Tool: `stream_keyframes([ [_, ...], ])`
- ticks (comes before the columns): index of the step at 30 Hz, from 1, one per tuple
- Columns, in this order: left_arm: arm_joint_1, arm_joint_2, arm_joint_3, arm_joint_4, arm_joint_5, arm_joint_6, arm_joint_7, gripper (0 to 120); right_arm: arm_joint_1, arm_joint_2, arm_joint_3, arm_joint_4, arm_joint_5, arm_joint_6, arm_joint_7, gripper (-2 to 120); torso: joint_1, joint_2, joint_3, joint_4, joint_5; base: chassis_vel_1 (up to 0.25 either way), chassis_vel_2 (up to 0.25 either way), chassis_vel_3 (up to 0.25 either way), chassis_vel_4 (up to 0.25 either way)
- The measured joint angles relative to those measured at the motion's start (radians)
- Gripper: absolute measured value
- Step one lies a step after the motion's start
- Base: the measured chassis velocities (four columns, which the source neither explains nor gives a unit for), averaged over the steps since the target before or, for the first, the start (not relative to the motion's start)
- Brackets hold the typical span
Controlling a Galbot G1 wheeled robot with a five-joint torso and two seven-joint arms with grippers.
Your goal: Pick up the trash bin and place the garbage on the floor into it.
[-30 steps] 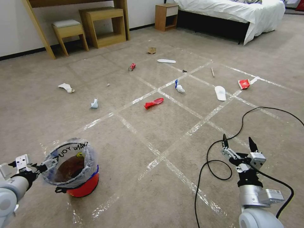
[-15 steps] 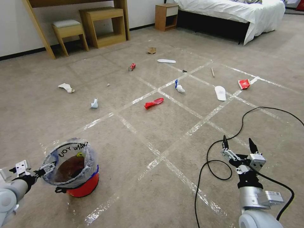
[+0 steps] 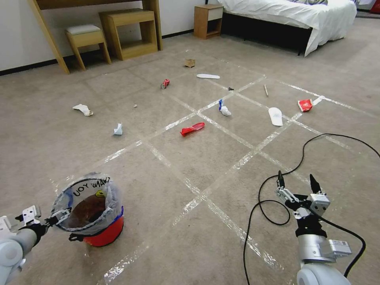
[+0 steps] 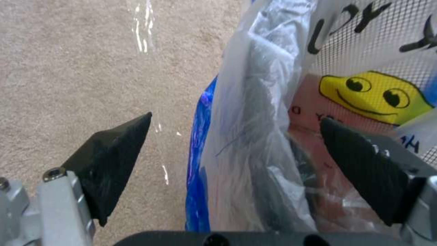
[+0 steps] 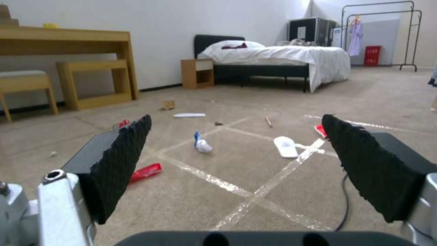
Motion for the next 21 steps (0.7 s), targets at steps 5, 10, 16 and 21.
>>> stream_keyframes([
  [5,-0.002,0.006,0.010,0.009,0.002,0.001,0.015,97,0.002,0.004,-0.002,-0.005,-0.004,0.001,0.000,95,0.000,0.000,0.000,0.0000,0.0000,0.000,0.000,0.000,0.000],
  [10,0.001,0.012,0.012,0.013,0.009,-0.001,0.034,84,0.006,0.006,-0.004,-0.008,-0.005,0.002,-0.001,94,0.000,0.000,0.000,0.0000,0.0000,0.000,0.000,0.000,0.000],
  [16,0.012,0.024,0.012,0.003,0.017,0.004,0.051,61,0.013,0.010,-0.008,-0.015,-0.007,0.001,-0.001,93,0.000,0.000,0.000,-0.0001,0.0000,0.000,0.000,0.000,0.000],
  [21,0.016,0.034,0.017,0.000,0.018,0.019,0.054,42,0.016,0.005,-0.008,-0.016,-0.004,0.001,-0.001,93,0.000,0.000,0.000,0.0000,0.0000,0.000,0.000,0.000,0.000],
])
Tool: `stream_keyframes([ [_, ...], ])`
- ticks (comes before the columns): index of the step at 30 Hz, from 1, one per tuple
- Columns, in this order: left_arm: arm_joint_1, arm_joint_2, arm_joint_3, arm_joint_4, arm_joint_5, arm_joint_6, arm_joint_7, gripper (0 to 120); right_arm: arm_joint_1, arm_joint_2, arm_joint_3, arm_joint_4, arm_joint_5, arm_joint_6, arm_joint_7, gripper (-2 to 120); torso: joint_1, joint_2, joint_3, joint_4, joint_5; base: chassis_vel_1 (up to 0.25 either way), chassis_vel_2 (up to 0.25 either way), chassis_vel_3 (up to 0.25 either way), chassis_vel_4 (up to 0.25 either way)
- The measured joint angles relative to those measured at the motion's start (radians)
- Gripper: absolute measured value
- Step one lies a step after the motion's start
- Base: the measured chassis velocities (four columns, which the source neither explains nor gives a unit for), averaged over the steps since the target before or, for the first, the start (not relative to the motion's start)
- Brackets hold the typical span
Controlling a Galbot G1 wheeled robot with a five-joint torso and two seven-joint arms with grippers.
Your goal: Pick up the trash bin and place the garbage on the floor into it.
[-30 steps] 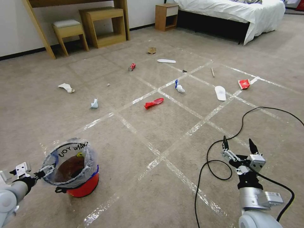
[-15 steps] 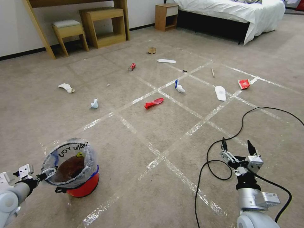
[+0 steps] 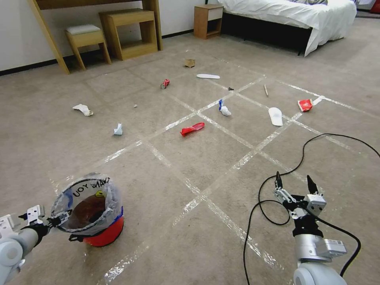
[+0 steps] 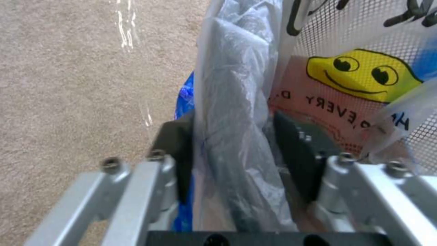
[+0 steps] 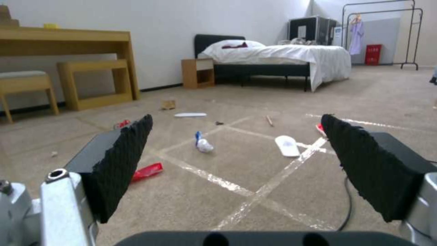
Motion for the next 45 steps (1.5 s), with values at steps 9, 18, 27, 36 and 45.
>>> stream_keyframes([
  [9,0.016,0.002,-0.001,-0.027,0.001,0.007,0.000,12,-0.003,-0.005,0.004,0.002,0.005,0.000,0.001,93,0.000,0.000,0.000,0.0001,0.0000,0.000,0.000,0.000,0.000],
  [18,0.034,0.000,-0.013,-0.041,0.002,0.008,0.007,0,-0.006,-0.005,-0.002,0.010,0.005,0.000,0.001,90,0.000,0.000,0.000,-0.0001,-0.0001,0.000,0.000,0.000,0.000],
  [27,0.043,-0.034,-0.046,-0.076,-0.003,0.011,-0.002,0,-0.009,-0.013,-0.001,0.013,0.009,-0.002,0.003,90,0.000,0.000,0.000,0.0001,-0.0002,0.000,0.000,0.000,0.000],
  [36,0.036,-0.073,-0.081,-0.127,-0.064,0.017,-0.049,0,-0.015,-0.015,0.000,0.014,0.008,-0.001,0.003,90,0.000,0.000,0.000,-0.0001,0.0001,0.000,0.000,0.000,0.000],
  [45,0.034,-0.077,-0.087,-0.139,-0.102,0.019,-0.088,0,-0.015,-0.018,0.001,0.015,0.008,-0.001,0.004,90,0.000,0.000,0.000,0.0000,-0.0001,0.000,0.000,0.000,0.000],
])
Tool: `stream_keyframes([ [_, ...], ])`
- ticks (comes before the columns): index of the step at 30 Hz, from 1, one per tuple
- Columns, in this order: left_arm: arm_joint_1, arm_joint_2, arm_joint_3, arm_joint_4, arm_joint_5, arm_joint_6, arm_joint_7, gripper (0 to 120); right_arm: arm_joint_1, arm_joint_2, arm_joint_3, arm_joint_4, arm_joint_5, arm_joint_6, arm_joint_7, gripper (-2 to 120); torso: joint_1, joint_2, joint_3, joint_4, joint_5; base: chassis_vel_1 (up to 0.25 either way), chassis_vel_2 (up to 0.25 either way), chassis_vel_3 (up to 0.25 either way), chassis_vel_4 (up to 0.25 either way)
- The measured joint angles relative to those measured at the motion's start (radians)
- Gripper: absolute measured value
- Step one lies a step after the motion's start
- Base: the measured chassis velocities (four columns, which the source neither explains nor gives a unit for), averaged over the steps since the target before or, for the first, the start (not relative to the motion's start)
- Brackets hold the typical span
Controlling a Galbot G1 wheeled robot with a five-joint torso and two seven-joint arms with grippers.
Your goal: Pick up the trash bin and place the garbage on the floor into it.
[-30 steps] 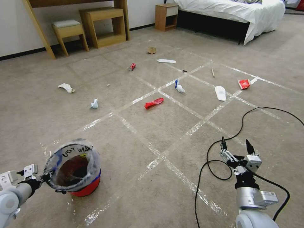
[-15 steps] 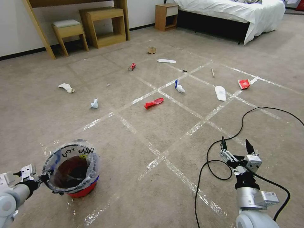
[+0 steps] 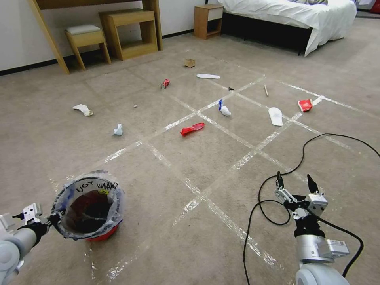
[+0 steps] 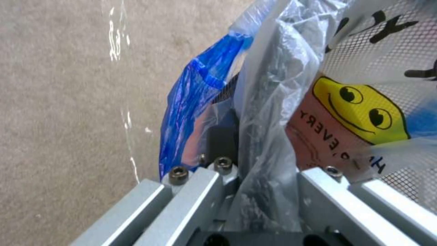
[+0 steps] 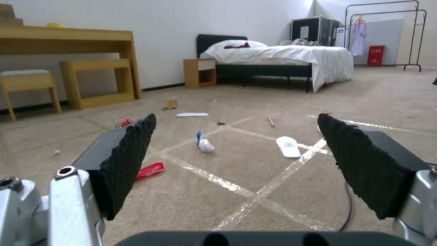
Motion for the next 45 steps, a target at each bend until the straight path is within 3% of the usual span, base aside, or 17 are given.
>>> stream_keyframes([
  [5,0.006,0.004,-0.048,-0.060,-0.072,0.012,-0.041,0,-0.002,-0.006,0.001,0.004,0.006,-0.001,0.001,90,0.000,0.000,0.000,0.0000,0.0001,0.000,0.000,0.000,0.000],
  [12,0.013,0.005,-0.077,-0.098,-0.099,0.021,-0.061,0,-0.003,-0.015,0.003,0.011,0.020,-0.004,0.003,90,0.000,0.000,0.000,-0.0001,0.0001,0.000,0.000,0.000,0.000],
  [14,0.037,-0.001,-0.104,-0.149,-0.117,0.029,-0.089,0,-0.006,-0.029,0.009,0.021,0.038,-0.013,0.009,90,0.000,0.000,0.000,-0.0002,0.0002,0.000,0.000,0.000,0.000],
  [16,0.042,-0.002,-0.107,-0.155,-0.118,0.030,-0.090,0,-0.006,-0.030,0.009,0.022,0.040,-0.013,0.009,90,0.000,0.000,0.000,-0.0001,0.0002,0.000,0.000,0.000,0.000],
  [26,0.164,-0.007,-0.200,-0.311,-0.176,0.044,-0.118,0,-0.009,-0.056,0.023,0.038,0.077,-0.025,0.015,90,0.000,0.000,0.000,0.0001,0.0003,0.000,0.000,0.000,0.000],
  [29,0.193,-0.007,-0.217,-0.379,-0.248,0.067,-0.164,0,-0.002,-0.060,0.025,0.039,0.084,-0.026,0.016,90,0.000,0.000,0.000,0.0000,0.0003,0.000,0.000,0.000,0.000],
  [34,0.198,-0.007,-0.198,-0.379,-0.270,0.079,-0.188,0,0.011,-0.069,0.023,0.031,0.094,-0.026,0.015,90,0.000,0.000,0.000,0.0000,0.0002,0.000,0.000,0.000,0.000],
  [40,0.143,0.002,-0.155,-0.271,-0.249,0.077,-0.182,0,0.010,-0.071,0.024,0.029,0.094,-0.018,-0.001,90,0.000,0.000,0.000,0.0000,0.0000,0.000,0.000,0.000,0.000],
  [45,0.124,0.004,-0.145,-0.257,-0.244,0.076,-0.177,0,0.007,-0.072,0.030,0.031,0.094,-0.016,-0.011,90,0.000,0.000,0.000,-0.0001,0.0000,0.000,0.000,0.000,0.000],
])
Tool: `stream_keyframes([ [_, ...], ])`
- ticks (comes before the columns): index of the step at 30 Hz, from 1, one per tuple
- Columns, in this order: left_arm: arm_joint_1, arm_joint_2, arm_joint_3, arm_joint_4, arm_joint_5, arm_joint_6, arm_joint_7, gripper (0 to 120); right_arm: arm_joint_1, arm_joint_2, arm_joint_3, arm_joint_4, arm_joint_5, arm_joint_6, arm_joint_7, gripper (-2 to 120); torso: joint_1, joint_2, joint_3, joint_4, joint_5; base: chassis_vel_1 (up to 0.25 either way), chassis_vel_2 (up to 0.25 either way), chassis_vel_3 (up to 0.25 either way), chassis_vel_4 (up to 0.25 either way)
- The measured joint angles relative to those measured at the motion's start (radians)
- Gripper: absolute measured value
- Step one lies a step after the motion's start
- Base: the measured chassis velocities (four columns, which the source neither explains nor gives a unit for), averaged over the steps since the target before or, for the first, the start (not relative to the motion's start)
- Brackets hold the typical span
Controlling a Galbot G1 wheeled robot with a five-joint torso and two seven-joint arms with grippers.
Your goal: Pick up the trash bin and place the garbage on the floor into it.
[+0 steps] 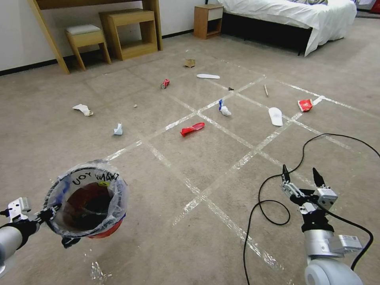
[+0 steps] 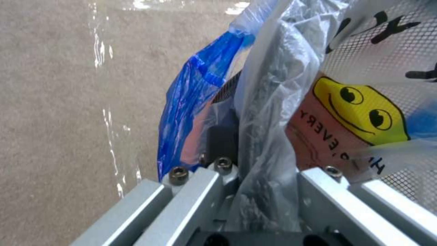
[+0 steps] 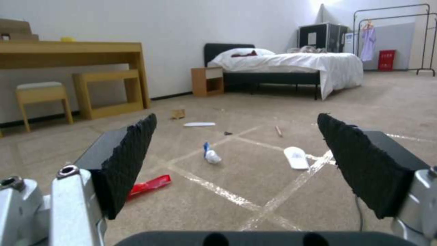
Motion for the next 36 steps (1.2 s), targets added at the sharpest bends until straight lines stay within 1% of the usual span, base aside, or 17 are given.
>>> stream_keyframes([
  [6,-0.015,-0.002,0.012,0.007,0.012,-0.004,0.001,0,-0.003,0.003,0.001,-0.002,-0.010,0.005,-0.014,90,0.000,0.000,0.000,0.0001,0.0002,0.000,0.000,0.000,0.000],
  [10,-0.017,-0.005,0.017,0.007,0.016,-0.006,0.002,0,-0.007,0.003,0.001,-0.002,-0.010,0.005,-0.013,97,0.000,0.000,0.000,0.0001,0.0001,-0.018,0.012,0.021,-0.014],
  [12,-0.017,-0.005,0.018,0.005,0.018,-0.007,0.002,0,-0.008,0.004,0.001,-0.001,-0.010,0.005,-0.013,98,0.000,0.000,0.000,0.0001,0.0001,-0.079,0.083,0.083,-0.057],
  [16,-0.016,-0.007,0.021,-0.001,0.021,-0.007,0.003,0,-0.012,0.006,0.001,0.003,-0.011,0.005,-0.013,98,0.000,0.000,0.000,0.0001,-0.0001,-0.152,0.153,0.131,-0.113],
  [20,-0.015,-0.009,0.022,-0.003,0.023,-0.009,0.006,0,-0.016,0.008,0.001,0.004,-0.013,0.005,-0.016,99,0.000,0.000,0.000,0.0000,0.0006,-0.216,0.195,0.231,-0.233],
  [21,-0.014,-0.009,0.022,-0.002,0.024,-0.010,0.007,0,-0.016,0.010,0.000,0.004,-0.013,0.005,-0.017,99,0.000,0.000,0.000,0.0000,0.0000,-0.233,0.218,0.238,-0.226],
  [25,-0.014,-0.010,0.022,0.000,0.027,-0.012,0.010,0,-0.015,0.012,-0.005,0.004,-0.011,0.007,-0.016,100,0.000,0.000,0.000,0.0000,0.0003,-0.226,0.211,0.221,-0.200],
  [26,-0.015,-0.010,0.024,0.000,0.027,-0.013,0.010,0,-0.015,0.012,-0.007,0.004,-0.007,0.008,-0.015,100,0.000,0.000,0.000,-0.0003,0.0000,-0.161,0.181,0.182,-0.176],
  [28,-0.016,-0.010,0.026,0.001,0.028,-0.013,0.011,0,-0.014,0.012,-0.009,0.005,-0.005,0.009,-0.013,100,0.000,0.000,0.000,-0.0003,-0.0002,-0.161,0.167,0.159,-0.176],
  [29,-0.018,-0.010,0.027,0.001,0.028,-0.014,0.011,0,-0.014,0.013,-0.010,0.006,-0.004,0.009,-0.010,100,0.000,0.000,0.000,0.0000,0.0003,-0.112,0.154,0.136,-0.133],
  [32,-0.022,-0.010,0.029,0.003,0.029,-0.015,0.011,0,-0.014,0.013,-0.012,0.006,-0.003,0.009,-0.010,100,0.000,0.000,0.000,0.0001,0.0000,-0.077,0.127,0.072,-0.085],
  [36,-0.024,-0.007,0.030,0.006,0.029,-0.015,0.011,0,-0.014,0.015,-0.012,0.006,-0.006,0.009,-0.012,100,0.000,0.000,0.000,0.0001,0.0002,-0.006,0.012,0.015,-0.007],
])
